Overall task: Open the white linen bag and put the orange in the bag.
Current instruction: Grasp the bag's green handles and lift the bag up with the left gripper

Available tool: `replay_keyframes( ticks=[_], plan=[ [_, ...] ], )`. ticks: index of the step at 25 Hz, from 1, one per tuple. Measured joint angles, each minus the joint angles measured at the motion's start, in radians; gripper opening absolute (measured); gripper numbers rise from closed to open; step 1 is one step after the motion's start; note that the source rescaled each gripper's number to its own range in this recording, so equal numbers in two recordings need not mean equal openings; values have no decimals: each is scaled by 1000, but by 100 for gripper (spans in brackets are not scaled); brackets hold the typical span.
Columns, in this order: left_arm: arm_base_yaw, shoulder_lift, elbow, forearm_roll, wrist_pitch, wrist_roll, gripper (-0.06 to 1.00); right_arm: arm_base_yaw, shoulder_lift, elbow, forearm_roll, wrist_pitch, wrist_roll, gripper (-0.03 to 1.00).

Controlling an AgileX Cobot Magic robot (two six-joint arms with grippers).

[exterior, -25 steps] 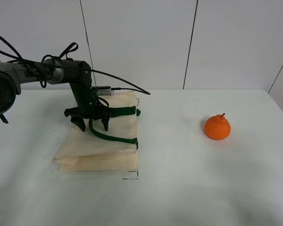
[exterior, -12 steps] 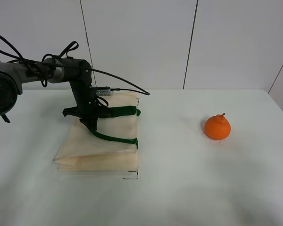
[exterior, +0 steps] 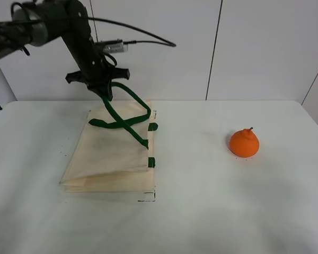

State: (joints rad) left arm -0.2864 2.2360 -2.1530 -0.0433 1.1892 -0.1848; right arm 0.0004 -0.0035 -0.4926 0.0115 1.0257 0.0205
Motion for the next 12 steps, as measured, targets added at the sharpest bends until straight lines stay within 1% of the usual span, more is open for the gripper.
replay_keyframes(
  ticks=[6,12],
  plan=[
    [-3,-178,-4,-52,0,13,0,0,0,0,0,0,0,100],
    [-45,-306,-4,-57,2,32,0,0,0,0,1,0,0,100]
  ],
)
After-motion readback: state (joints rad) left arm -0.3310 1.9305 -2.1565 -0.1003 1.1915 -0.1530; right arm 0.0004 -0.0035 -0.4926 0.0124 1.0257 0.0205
